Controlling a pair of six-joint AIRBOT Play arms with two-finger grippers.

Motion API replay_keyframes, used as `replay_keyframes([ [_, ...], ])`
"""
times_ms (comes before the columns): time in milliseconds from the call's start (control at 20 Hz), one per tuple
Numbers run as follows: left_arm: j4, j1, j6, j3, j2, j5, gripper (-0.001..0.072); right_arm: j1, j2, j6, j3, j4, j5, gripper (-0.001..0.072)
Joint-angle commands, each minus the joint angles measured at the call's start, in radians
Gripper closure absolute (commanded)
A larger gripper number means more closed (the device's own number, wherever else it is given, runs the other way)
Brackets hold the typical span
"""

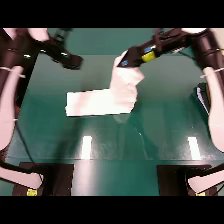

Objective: Fold the shirts.

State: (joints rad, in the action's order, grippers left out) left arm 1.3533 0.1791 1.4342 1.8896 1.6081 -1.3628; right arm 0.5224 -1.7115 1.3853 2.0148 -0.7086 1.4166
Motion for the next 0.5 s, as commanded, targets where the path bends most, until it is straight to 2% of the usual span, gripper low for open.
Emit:
replay_keyframes([
  [0, 0.119, -0.127, -0.001, 0.001, -0.146, -0.051, 0.0685, 0.129, -0.077, -0.026, 0.004, 0.001, -0.169, 0.0695],
  [50, 0.119, -0.152, -0.001, 0.001, -0.173, -0.051, 0.0685, 0.17, -0.109, -0.041, 0.004, 0.002, -0.2, 0.0695],
  [150, 0.118, -0.19, -0.001, 0.001, -0.21, -0.051, 0.0685, 0.258, -0.179, -0.134, 0.004, 0.003, -0.267, 0.0694],
  [200, 0.117, -0.203, 0.001, 0.001, -0.22, -0.051, 0.0685, 0.303, -0.214, -0.165, 0.005, 0.003, -0.314, 0.0629],
  [250, 0.118, -0.203, 0.007, 0.001, -0.225, -0.052, 0.0686, 0.341, -0.245, -0.176, 0.005, 0.009, -0.356, 0.0418],
  [300, 0.112, -0.203, 0.006, 0.001, -0.225, -0.055, 0.0685, 0.377, -0.274, -0.178, 0.01, 0.043, -0.397, 0.0249],
  [350, 0.103, -0.203, 0.007, 0.001, -0.225, -0.058, 0.0685, 0.404, -0.3, -0.202, 0.03, 0.087, -0.428, 0.0207],
  [450, 0.094, -0.203, 0.006, 0.001, -0.225, -0.064, 0.0685, 0.425, -0.305, -0.261, 0.058, 0.103, -0.481, 0.0207],
])
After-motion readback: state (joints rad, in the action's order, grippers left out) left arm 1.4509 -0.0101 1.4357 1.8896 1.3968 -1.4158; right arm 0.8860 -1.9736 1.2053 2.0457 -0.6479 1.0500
